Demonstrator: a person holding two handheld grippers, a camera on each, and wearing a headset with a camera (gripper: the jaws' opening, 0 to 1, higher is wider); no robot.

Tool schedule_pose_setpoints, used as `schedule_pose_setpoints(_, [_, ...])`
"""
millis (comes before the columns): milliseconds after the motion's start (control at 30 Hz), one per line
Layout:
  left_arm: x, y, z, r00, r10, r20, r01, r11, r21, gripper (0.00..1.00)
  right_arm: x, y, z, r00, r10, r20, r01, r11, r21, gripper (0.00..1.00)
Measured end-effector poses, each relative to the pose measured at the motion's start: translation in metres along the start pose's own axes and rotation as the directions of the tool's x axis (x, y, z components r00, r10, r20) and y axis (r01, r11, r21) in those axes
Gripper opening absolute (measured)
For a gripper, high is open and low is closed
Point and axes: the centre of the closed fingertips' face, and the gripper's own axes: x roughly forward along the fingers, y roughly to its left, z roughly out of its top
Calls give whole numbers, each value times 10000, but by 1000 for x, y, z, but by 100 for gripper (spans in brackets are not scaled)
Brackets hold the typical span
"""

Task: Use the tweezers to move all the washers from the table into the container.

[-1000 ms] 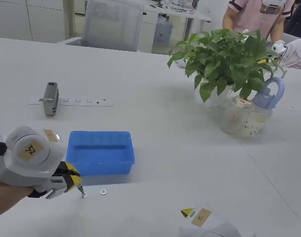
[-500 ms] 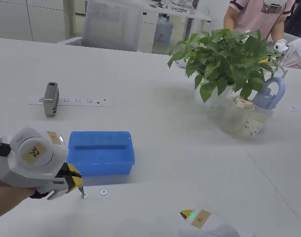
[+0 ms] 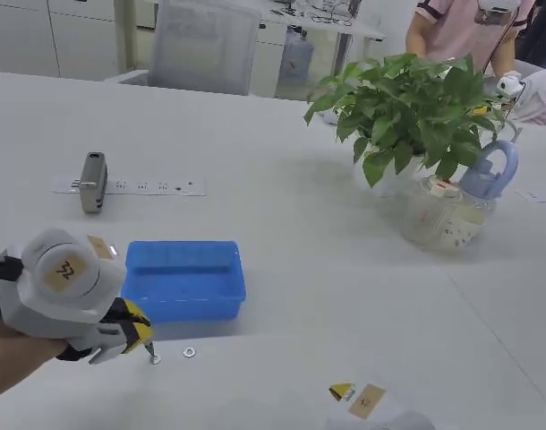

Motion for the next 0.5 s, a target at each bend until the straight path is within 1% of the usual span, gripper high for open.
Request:
schedule_pose_setpoints(233, [-3,1,0,10000,9,-42,-9,10000,-47,1,0,0,0,10000,12,4,-12,10000,0,64])
schedule_pose_setpoints(400, [-4,0,-3,9999,24,-148,-24,10000,-3,1,0,0,0,10000,-1,1,1,10000,-29,64])
schedule_pose_setpoints(500, [-5,-1,-2,9999,19,-125,-19,10000,-7,1,0,0,0,10000,6,17,-6,10000,-35,64])
